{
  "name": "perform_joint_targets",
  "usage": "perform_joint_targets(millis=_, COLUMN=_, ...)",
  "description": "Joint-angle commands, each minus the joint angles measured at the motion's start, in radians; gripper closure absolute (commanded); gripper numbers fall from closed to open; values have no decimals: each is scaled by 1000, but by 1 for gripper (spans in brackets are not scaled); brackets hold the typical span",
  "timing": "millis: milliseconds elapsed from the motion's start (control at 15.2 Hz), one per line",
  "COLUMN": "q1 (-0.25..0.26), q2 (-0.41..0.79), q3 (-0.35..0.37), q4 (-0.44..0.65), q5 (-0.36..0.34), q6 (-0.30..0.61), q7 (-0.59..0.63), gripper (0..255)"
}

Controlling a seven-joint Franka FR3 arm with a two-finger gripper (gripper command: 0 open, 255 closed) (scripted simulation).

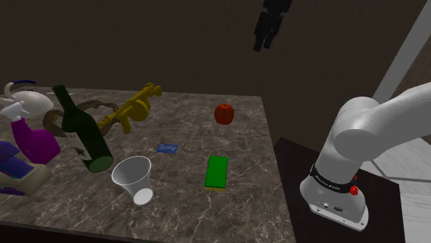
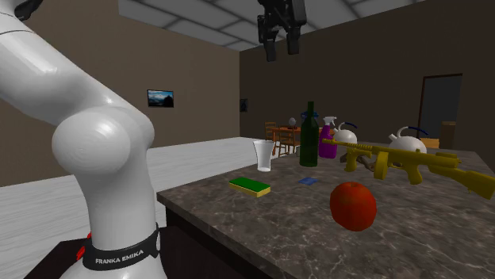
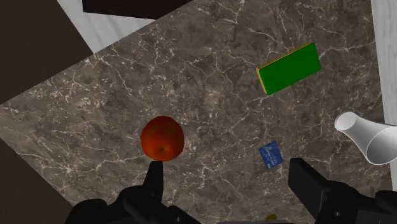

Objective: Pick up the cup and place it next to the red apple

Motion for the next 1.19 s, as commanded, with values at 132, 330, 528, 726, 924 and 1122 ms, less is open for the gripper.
perform_joint_targets(millis=132, q1=12, q2=22, q3=29, q4=-24, q5=26, q6=35, q7=32, gripper=0)
perform_joint_targets(millis=330, q1=30, q2=62, q3=72, q4=-52, q5=66, q6=90, q7=79, gripper=0)
perform_joint_targets(millis=528, q1=50, q2=111, q3=116, q4=-70, q5=104, q6=146, q7=123, gripper=0)
perform_joint_targets(millis=726, q1=70, q2=170, q3=159, q4=-79, q5=141, q6=204, q7=166, gripper=0)
perform_joint_targets(millis=924, q1=89, q2=237, q3=202, q4=-78, q5=175, q6=262, q7=207, gripper=0)
perform_joint_targets(millis=1122, q1=107, q2=312, q3=244, q4=-66, q5=204, q6=319, q7=247, gripper=0)
